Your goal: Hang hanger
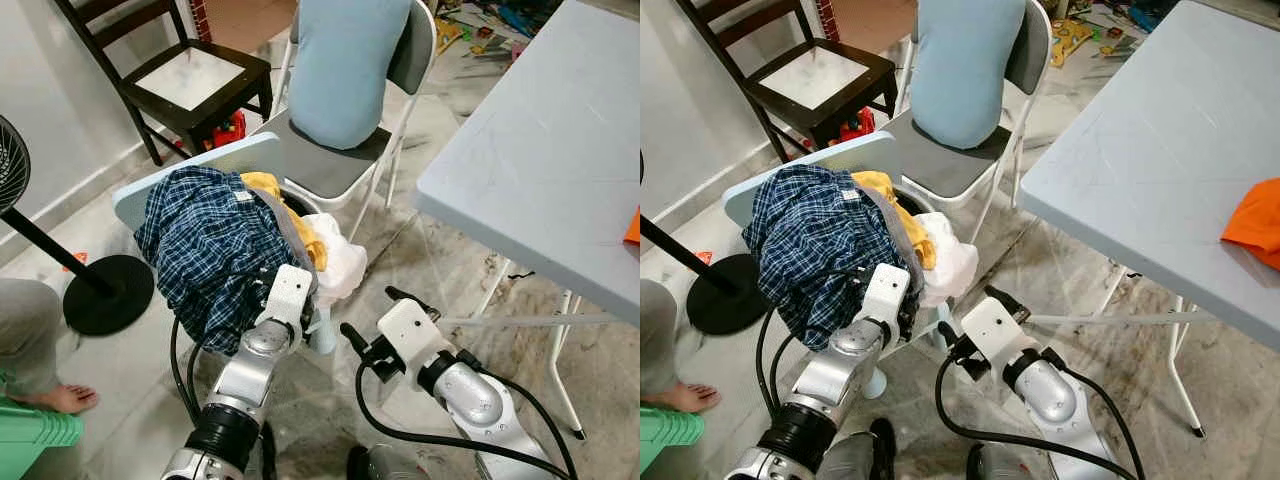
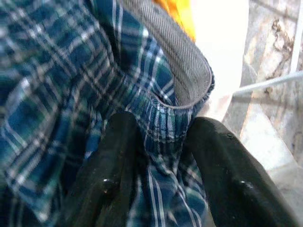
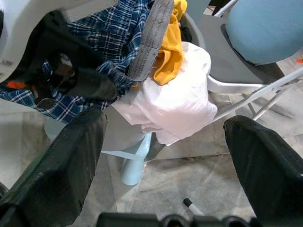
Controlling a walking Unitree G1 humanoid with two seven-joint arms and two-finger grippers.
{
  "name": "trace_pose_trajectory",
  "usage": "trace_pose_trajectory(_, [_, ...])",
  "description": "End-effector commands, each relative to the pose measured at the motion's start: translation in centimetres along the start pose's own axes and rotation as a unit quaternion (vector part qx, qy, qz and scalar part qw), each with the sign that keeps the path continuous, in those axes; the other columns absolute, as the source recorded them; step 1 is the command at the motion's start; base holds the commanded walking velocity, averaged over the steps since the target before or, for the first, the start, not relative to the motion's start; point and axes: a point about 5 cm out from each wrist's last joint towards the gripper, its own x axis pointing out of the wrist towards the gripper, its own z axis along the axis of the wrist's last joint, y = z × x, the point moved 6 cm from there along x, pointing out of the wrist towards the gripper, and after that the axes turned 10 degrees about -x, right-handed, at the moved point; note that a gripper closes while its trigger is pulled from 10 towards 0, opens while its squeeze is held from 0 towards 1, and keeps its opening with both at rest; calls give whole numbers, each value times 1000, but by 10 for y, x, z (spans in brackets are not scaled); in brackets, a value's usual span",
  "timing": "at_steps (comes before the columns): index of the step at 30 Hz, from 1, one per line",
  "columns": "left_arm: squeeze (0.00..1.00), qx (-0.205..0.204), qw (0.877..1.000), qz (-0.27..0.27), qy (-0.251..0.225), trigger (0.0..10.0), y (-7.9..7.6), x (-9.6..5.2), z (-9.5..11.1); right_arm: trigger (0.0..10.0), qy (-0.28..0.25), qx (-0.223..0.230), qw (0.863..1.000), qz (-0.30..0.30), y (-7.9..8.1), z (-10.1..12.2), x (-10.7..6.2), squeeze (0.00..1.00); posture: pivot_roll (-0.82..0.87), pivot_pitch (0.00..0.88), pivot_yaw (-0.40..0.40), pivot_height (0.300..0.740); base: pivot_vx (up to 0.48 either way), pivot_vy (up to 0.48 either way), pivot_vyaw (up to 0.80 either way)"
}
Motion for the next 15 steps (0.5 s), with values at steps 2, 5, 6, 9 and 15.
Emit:
trace_pose_trajectory(2, [0, 2, 1000, -2, 3, 0, -3, 0, -3, 10000, 2, -2, 1000, 2, 2, -1, -1, 0, -112, 210, -19, 740, 0, 0, 0])
trace_pose_trajectory(5, [0, -3, 1000, -5, 5, 0, -5, 0, -6, 10000, 3, -3, 1000, 2, 2, -2, -1, 0, -115, 209, -21, 740, 0, 0, 0])
trace_pose_trajectory(6, [0, -4, 1000, -5, 5, 0, -5, 0, -6, 10000, 4, -3, 1000, 2, 2, -2, -1, 0, -115, 209, -21, 740, 0, 0, 0])
trace_pose_trajectory(9, [0, -4, 1000, -5, 6, 0, -5, 1, -6, 10000, 4, -4, 1000, 2, 2, -2, -1, 0, -115, 209, -21, 740, 0, 0, 0])
trace_pose_trajectory(15, [0, -23, 1000, -11, 14, 0, -7, 1, -9, 10000, 3, -4, 1000, 2, 2, -2, -1, 0, -115, 205, -19, 740, 0, 0, 0])
